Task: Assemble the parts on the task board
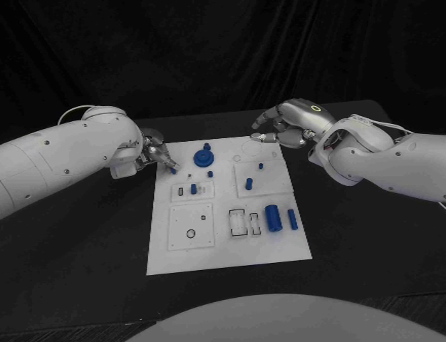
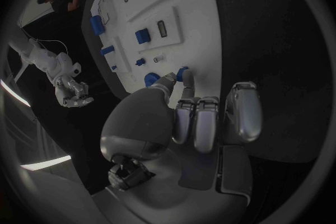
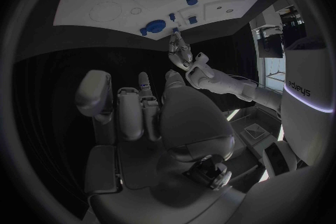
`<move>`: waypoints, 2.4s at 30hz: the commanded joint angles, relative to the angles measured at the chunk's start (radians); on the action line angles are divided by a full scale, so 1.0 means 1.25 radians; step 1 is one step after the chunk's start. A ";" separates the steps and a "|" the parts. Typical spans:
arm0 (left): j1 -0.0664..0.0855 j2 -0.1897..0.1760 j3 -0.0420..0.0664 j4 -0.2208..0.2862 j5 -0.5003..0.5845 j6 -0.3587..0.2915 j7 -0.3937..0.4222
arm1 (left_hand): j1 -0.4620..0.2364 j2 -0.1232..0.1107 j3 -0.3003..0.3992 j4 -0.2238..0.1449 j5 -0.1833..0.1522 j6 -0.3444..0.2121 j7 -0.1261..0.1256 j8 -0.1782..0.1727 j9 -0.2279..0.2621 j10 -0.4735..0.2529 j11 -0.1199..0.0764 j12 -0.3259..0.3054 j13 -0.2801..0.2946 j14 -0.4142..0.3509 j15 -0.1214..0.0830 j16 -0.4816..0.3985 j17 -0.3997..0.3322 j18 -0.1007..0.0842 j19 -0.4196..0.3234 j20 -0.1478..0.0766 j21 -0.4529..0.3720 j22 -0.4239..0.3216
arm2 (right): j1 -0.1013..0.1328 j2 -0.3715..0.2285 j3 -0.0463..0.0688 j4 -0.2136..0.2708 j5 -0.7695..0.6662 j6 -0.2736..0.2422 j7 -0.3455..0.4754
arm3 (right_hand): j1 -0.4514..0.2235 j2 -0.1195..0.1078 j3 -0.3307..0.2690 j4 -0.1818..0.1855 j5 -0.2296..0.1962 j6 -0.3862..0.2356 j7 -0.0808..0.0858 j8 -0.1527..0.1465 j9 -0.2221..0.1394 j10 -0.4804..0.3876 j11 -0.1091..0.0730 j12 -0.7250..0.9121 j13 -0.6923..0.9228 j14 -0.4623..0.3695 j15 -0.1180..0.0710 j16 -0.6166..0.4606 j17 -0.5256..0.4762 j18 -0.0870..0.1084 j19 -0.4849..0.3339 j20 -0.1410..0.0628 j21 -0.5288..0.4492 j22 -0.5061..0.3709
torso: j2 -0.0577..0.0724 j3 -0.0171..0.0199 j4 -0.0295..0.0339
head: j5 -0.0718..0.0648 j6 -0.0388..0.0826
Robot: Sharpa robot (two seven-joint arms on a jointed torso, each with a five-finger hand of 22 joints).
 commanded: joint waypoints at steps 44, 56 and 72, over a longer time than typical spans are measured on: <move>0.018 -0.190 0.000 0.262 0.000 -0.032 0.001 | -0.074 -0.096 0.340 -0.125 0.093 0.019 0.004 -0.027 0.022 0.084 0.001 0.002 0.211 0.083 0.002 0.002 0.211 0.006 0.000 0.001 -0.018 0.091 | -0.007 -0.012 0.001 0.001 0.002 0.011 -0.029 | 0.032 0.004 0.002 -0.007 0.008 0.007 0.001 -0.007 -0.002 0.015 -0.001 -0.006 0.039 0.033 -0.001 -0.008 0.045 0.012 -0.004 0.000 -0.010 0.101 | 0.000 0.0005 0.0024 | 0.002 0.000; 0.021 -0.222 0.000 0.331 0.131 -0.063 -0.094 | -0.085 -0.094 0.344 -0.123 0.087 0.022 0.002 -0.029 0.019 0.084 -0.001 0.002 0.211 0.083 0.001 0.002 0.211 0.007 -0.002 0.000 -0.022 0.090 | -0.017 -0.016 0.000 0.001 0.009 0.012 -0.030 | 0.046 0.004 0.005 -0.008 0.014 0.008 0.001 -0.010 -0.003 0.013 -0.001 -0.008 0.037 0.033 -0.001 -0.010 0.043 0.013 -0.005 0.000 -0.015 0.100 | -0.001 -0.0001 0.0014 | 0.009 0.000; 0.020 -0.199 0.000 0.319 0.148 -0.073 -0.107 | -0.088 -0.089 0.346 -0.121 0.092 0.026 0.002 -0.028 0.018 0.084 -0.001 0.002 0.211 0.083 0.000 0.002 0.211 0.006 0.001 0.000 -0.020 0.092 | -0.019 -0.014 0.000 -0.001 0.010 0.012 -0.030 | 0.050 0.004 0.006 -0.008 0.017 0.009 0.001 -0.010 -0.004 0.010 -0.001 -0.011 0.034 0.032 -0.001 -0.014 0.040 0.014 -0.006 0.000 -0.020 0.099 | 0.000 0.0002 0.0006 | 0.010 0.000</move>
